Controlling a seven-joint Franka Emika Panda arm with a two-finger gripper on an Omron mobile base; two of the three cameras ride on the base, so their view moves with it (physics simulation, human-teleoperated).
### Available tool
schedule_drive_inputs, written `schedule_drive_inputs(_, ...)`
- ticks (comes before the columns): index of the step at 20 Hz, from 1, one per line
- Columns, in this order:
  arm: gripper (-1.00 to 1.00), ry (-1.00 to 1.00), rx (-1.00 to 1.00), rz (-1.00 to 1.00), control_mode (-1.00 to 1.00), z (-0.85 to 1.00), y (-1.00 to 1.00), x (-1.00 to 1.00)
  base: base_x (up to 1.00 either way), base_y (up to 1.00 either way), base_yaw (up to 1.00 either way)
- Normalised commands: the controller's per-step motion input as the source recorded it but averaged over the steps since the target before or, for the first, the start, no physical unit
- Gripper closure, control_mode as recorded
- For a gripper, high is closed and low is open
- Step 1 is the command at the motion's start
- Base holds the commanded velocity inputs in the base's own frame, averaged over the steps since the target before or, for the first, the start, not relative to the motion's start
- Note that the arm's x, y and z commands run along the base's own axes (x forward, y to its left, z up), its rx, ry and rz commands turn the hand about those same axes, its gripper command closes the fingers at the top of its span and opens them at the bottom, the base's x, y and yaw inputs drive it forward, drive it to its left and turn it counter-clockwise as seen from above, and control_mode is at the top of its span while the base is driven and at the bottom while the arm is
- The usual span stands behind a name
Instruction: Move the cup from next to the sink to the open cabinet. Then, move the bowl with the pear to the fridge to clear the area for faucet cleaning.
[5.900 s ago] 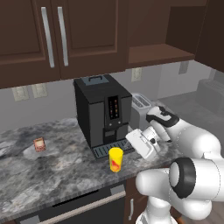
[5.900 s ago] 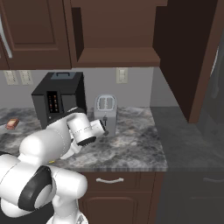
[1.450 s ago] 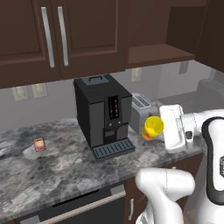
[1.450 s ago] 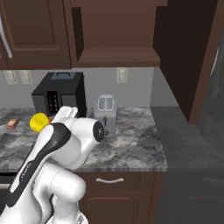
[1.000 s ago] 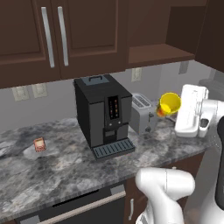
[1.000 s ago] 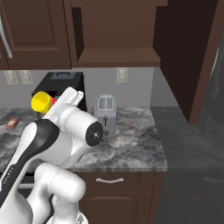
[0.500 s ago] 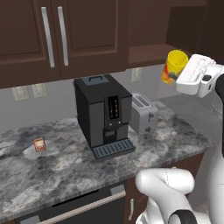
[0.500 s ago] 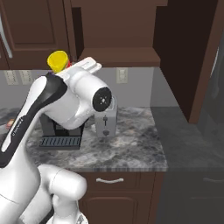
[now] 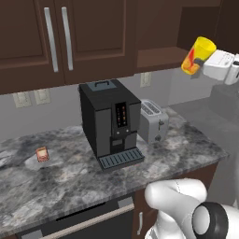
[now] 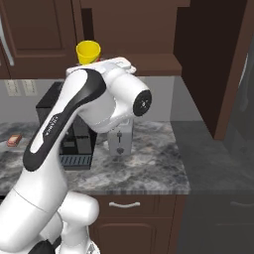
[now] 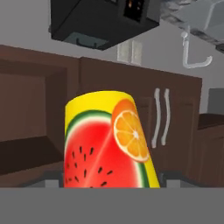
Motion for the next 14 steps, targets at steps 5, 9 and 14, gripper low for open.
schedule_drive_inputs(5,1.0,0.07,0.05,-0.03,-1.0,0.11,-0.05,0.54,0.0,0.0,0.0)
schedule_drive_inputs(9,1.0,0.2,0.0,-0.08,-1.0,0.31,0.0,0.75,0.0,0.0,0.0)
schedule_drive_inputs(14,1.0,0.23,0.0,-0.05,-1.0,0.18,0.0,0.49,0.0,0.0,0.0)
